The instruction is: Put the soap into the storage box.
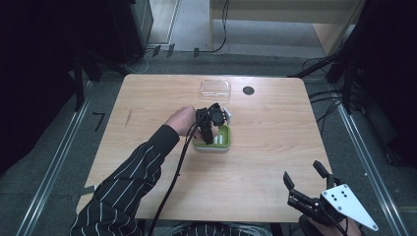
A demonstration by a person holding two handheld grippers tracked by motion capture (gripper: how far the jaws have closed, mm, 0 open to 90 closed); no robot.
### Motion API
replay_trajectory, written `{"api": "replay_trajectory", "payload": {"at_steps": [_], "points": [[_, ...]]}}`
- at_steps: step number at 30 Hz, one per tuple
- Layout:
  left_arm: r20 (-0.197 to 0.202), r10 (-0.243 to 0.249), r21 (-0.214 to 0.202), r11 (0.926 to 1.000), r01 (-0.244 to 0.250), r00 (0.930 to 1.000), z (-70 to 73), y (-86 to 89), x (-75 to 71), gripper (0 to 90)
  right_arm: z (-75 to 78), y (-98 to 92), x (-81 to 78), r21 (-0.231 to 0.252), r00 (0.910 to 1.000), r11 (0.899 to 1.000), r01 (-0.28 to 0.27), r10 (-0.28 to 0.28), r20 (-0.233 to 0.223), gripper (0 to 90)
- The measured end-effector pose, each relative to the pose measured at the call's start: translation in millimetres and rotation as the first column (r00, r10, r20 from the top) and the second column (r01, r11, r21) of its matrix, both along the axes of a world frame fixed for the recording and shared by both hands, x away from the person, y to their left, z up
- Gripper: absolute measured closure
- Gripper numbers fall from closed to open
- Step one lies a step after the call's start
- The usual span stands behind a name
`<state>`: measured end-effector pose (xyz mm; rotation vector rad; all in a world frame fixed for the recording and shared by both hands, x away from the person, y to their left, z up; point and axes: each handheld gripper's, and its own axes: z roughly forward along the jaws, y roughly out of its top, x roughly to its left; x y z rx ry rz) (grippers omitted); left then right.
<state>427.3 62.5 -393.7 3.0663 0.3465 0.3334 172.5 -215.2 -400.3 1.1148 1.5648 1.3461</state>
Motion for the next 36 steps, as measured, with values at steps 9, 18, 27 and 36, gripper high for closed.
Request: {"api": "replay_trajectory", "payload": {"at_steps": [9,18,27,36], "points": [[-0.003,-0.018,0.007,0.9998,0.018,0.9998,-14.3,-4.5,10.2,32.9,-0.1,-0.3,0.2,-0.002,1.0,1.0,0.0,0.0,0.001,13.2],[-0.008,-0.018,-0.008,0.9998,0.018,0.9998,-24.6,-5.5,17.4,32.9,-0.2,-0.3,0.3,-0.002,1.0,1.0,0.0,0.0,0.001,13.2],[-0.014,-0.009,-0.023,0.9997,0.009,0.9999,-32.2,-6.2,21.7,33.2,-0.2,-0.5,0.3,-0.001,1.0,1.0,0.0,0.0,0.0,13.3],[-0.021,0.0,-0.028,0.9996,-0.001,0.9998,-38.1,-7.8,24.1,33.3,-0.2,-0.4,0.3,-0.001,1.0,1.0,0.0,0.0,0.001,13.2]]}}
